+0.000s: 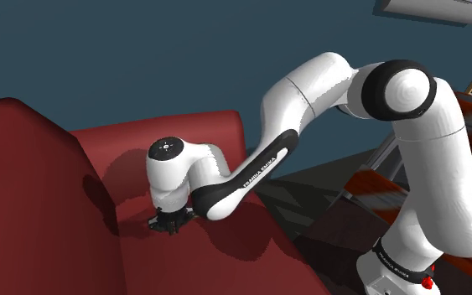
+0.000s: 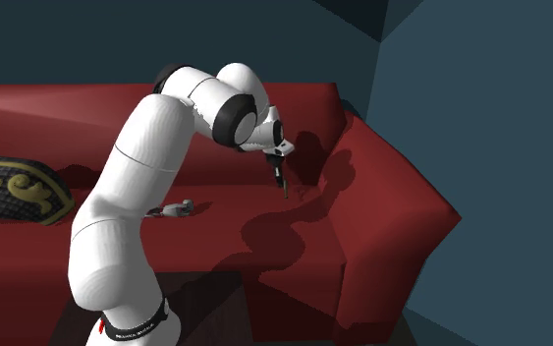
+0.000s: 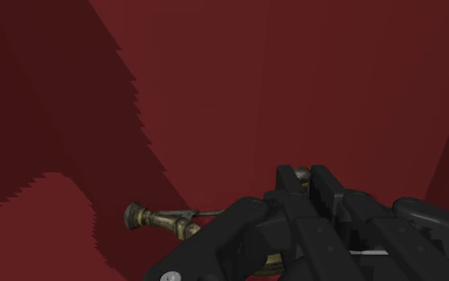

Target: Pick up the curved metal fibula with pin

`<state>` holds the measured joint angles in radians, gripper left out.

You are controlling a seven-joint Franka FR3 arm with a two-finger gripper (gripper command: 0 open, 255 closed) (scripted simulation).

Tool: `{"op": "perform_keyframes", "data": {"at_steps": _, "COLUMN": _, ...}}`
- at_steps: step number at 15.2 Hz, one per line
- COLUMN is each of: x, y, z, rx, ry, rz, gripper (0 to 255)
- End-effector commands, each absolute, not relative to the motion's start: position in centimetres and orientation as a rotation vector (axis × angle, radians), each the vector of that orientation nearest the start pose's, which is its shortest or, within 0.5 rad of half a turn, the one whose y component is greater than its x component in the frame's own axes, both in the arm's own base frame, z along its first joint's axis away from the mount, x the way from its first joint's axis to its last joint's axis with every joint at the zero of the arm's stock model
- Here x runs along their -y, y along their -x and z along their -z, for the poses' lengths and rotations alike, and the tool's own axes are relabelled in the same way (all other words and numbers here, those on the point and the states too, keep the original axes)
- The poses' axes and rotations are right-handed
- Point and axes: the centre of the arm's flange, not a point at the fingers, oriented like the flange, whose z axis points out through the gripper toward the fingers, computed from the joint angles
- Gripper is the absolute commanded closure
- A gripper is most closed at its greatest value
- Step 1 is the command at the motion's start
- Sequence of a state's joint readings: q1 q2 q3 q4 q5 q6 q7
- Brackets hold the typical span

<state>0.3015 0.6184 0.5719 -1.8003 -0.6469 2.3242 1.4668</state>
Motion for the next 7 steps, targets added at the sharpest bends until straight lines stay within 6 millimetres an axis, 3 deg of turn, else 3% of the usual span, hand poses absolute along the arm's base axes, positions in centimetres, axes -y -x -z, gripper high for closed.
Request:
{"op": "perform_keyframes", "data": {"at_steps": 1, "x": -47.5, "y": -45.0, "z": -26.0, "rx": -0.38, "ry": 3.124, "rz": 0.256, "gripper": 255}}
{"op": "perform_keyframes", "data": {"at_steps": 5, "x": -47.5, "y": -45.0, "z": -28.2, "rx": -0.38, "ry": 3.124, "rz": 0.256, "gripper": 255}}
{"op": "perform_keyframes", "data": {"at_steps": 7, "x": -47.5, "y": -45.0, "z": -28.2, "rx": -0.38, "ry": 3.124, "rz": 0.256, "gripper": 255}}
